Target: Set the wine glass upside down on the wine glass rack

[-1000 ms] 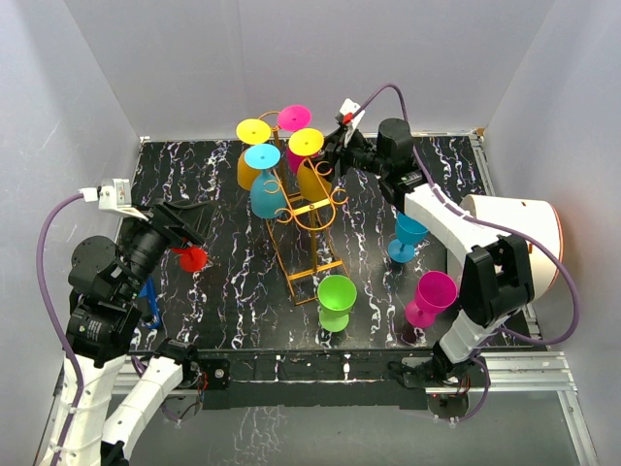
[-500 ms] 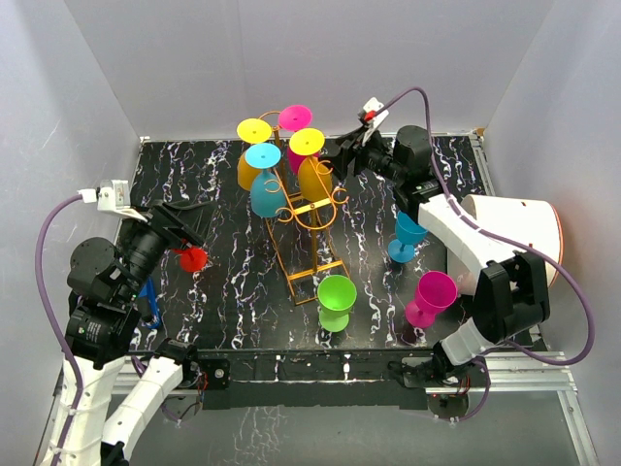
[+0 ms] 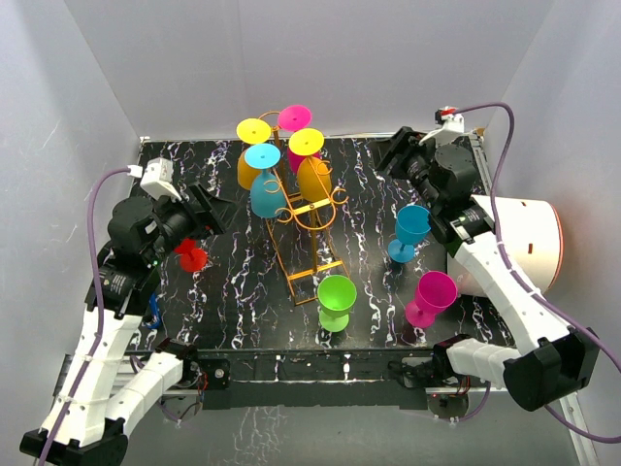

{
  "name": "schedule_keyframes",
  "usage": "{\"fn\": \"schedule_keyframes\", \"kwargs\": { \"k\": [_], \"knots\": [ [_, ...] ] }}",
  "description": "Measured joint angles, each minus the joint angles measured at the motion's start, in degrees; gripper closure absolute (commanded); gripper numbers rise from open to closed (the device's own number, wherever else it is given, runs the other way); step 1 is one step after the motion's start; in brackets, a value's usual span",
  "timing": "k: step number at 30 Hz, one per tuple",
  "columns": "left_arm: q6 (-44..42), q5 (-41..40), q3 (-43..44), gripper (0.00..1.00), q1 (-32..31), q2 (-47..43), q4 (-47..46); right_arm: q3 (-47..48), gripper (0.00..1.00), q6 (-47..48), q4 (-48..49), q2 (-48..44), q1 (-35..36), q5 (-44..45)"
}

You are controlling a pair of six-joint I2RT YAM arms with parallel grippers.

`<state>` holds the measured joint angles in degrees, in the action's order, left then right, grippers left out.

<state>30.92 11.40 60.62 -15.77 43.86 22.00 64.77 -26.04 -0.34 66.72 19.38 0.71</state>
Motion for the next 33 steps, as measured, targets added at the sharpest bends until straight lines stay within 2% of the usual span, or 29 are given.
{"fn": "schedule_keyframes", "kwargs": {
  "k": [10,19,21,25,29,33],
  "knots": [
    [0.2,0.6,-0.6,0.22,0.0,-0.2,-1.4,2.2,0.46,-0.7,-29.1,2.1,0.0,13.7],
    [0.2,0.6,-0.6,0.22,0.0,-0.2,-3.6,-0.1,0.56,-0.5,-38.1,5.3,0.0,12.5],
    [0.2,0.8,-0.6,0.22,0.0,-0.2,-4.0,-0.4,0.61,-0.2,-38.6,7.1,0.0,11.9],
    [0.1,1.9,-0.6,0.21,0.0,-0.3,-4.5,-0.5,0.78,0.9,-38.9,10.1,0.0,11.3],
    [0.1,3.0,-0.7,0.21,0.0,-1.6,-5.4,-0.5,0.98,1.6,-39.0,11.3,0.0,11.7],
    [0.1,4.2,-0.7,0.20,0.0,-3.6,-6.6,0.1,1.00,2.1,-39.2,11.6,0.0,13.2]
  ]
}}
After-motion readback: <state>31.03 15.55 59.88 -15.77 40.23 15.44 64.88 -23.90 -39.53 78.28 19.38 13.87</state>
